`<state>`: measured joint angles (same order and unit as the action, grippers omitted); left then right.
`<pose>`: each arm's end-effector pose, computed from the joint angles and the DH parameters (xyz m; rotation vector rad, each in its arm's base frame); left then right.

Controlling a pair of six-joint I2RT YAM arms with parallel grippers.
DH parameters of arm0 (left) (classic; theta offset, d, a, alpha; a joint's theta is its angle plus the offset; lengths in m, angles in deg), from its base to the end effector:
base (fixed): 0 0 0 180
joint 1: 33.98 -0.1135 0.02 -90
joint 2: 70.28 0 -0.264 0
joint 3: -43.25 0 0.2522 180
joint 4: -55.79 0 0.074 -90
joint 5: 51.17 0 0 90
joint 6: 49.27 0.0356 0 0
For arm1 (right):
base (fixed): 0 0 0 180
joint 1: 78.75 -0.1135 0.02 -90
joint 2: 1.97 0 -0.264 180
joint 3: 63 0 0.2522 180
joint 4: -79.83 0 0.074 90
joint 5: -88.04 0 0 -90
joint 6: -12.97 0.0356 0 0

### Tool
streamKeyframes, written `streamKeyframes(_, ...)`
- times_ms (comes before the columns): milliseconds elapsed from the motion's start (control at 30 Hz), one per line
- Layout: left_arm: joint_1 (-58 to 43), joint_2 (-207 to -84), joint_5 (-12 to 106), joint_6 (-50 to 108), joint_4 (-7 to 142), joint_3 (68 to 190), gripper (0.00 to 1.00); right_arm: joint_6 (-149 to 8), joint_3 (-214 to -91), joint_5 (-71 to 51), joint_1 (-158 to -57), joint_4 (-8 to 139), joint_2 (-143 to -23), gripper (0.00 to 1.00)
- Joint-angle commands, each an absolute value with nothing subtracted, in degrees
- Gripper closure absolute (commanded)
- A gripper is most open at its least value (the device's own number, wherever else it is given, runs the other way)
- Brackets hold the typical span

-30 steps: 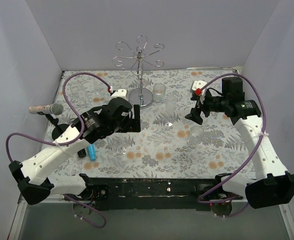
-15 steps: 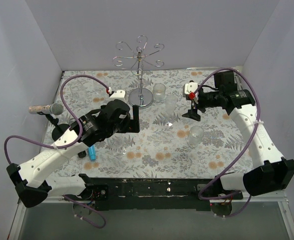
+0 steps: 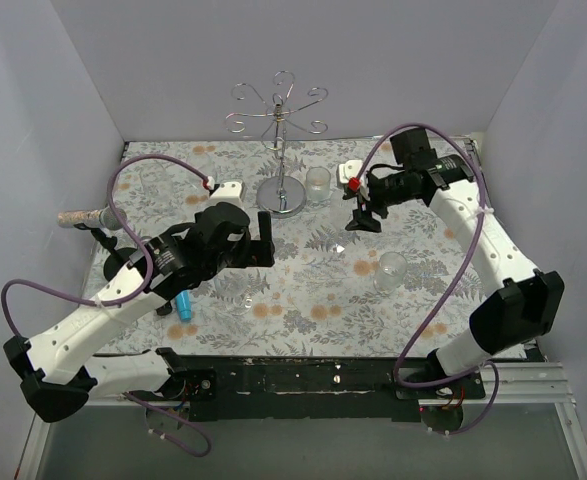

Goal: Place the wine glass upside down on the wine glass rack
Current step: Pick up the wine glass at the center of the board.

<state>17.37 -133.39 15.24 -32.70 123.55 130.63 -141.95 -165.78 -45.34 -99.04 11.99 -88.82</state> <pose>0.1410 -0.1534 0.3792 -0.6527 2.2513 -0.6631 0.2819 0.1303 0.3677 -1.7182 1.4203 0.5232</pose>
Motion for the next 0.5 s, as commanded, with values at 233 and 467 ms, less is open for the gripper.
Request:
streamKeyframes(233, 17.53, -130.92, 14.22, -33.18, 124.13, 130.4, 0.02, -143.3, -176.34, -41.6, -101.42, 4.03, -99.52, 0.42)
streamKeyframes(467, 17.53, -130.22, 14.57, -33.45, 123.95, 129.87, 0.02, -142.25, -175.55, -39.67, -102.48, 3.67, -100.49, 0.58)
